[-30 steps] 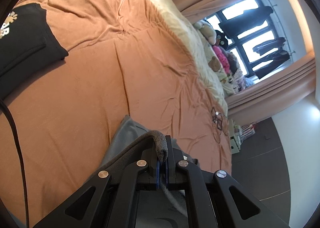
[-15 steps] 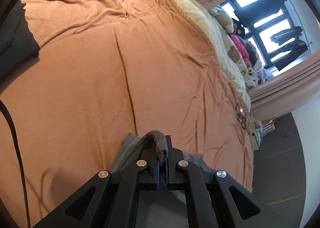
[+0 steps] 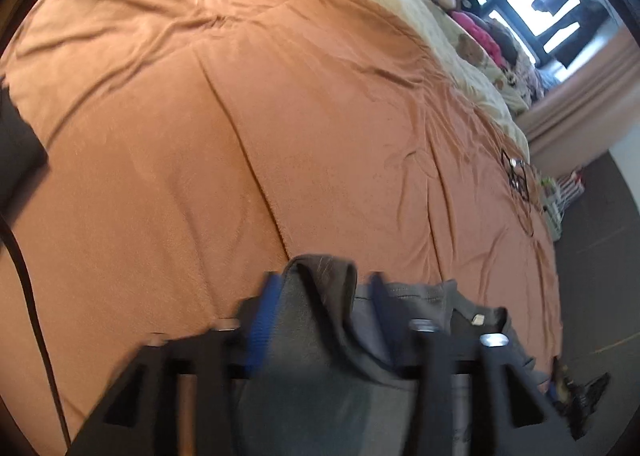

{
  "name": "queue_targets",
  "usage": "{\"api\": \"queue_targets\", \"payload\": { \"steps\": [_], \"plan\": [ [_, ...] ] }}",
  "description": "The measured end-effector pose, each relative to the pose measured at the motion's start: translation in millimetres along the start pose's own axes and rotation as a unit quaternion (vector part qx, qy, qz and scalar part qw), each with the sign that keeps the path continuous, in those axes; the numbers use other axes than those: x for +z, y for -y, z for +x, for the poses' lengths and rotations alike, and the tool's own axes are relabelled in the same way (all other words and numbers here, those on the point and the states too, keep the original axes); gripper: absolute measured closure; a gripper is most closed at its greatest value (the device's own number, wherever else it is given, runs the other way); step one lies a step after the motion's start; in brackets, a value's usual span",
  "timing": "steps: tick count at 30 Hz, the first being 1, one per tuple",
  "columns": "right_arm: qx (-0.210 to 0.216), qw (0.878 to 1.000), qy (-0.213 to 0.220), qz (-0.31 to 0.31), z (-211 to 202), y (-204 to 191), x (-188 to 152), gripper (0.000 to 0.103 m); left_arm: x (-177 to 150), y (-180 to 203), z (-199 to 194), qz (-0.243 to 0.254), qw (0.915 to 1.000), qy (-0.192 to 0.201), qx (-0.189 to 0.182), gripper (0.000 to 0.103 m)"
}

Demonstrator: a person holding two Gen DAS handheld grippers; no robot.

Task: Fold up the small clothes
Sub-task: 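Open both grippers to release the hem onto the folded shirt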

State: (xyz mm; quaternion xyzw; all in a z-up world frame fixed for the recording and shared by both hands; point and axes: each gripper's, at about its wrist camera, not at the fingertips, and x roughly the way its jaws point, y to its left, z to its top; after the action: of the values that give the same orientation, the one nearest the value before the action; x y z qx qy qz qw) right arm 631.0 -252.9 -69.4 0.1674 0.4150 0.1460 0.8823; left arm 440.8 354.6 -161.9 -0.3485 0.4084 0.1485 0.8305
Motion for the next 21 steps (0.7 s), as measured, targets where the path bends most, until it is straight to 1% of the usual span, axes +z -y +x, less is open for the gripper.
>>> {"api": "queue_targets", "payload": {
  "steps": [1, 3, 4, 7, 9, 11, 13, 18, 21],
  "plan": [
    [0.000, 1.000, 0.004, -0.013, -8, -4, -1, 0.022, -1, 3, -5, 0.014, 0.9999, 0.006, 0.006, 0.031],
    [-0.004, 0.999, -0.008, -0.042, -19, -12, -8, 0.022, -4, 11, -11, 0.055, 0.9983, 0.001, 0.019, 0.031],
    [-0.014, 0.998, -0.016, -0.057, -22, -14, -12, 0.021, -5, 14, -12, 0.070, 0.9973, -0.007, 0.020, 0.031],
    [-0.034, 0.994, -0.042, -0.100, -25, -20, -21, 0.022, -13, 24, -11, 0.127, 0.9907, -0.042, 0.027, 0.030],
    [-0.048, 0.989, -0.055, -0.126, -28, -26, -24, 0.022, -22, 33, -6, 0.178, 0.9806, -0.067, 0.048, 0.030],
    [-0.061, 0.984, -0.067, -0.153, -30, -32, -27, 0.022, -31, 37, -1, 0.218, 0.9702, -0.081, 0.069, 0.030],
    [-0.074, 0.978, -0.083, -0.175, -30, -34, -30, 0.022, -35, 36, 2, 0.233, 0.9653, -0.090, 0.077, 0.030],
    [-0.096, 0.968, -0.114, -0.202, -12, -43, -17, 0.022, -34, 28, 20, 0.249, 0.9568, -0.110, 0.102, 0.030],
    [-0.117, 0.963, -0.120, -0.212, 6, -41, -12, 0.022, -30, 24, 35, 0.248, 0.9551, -0.117, 0.112, 0.031]
  ]
}}
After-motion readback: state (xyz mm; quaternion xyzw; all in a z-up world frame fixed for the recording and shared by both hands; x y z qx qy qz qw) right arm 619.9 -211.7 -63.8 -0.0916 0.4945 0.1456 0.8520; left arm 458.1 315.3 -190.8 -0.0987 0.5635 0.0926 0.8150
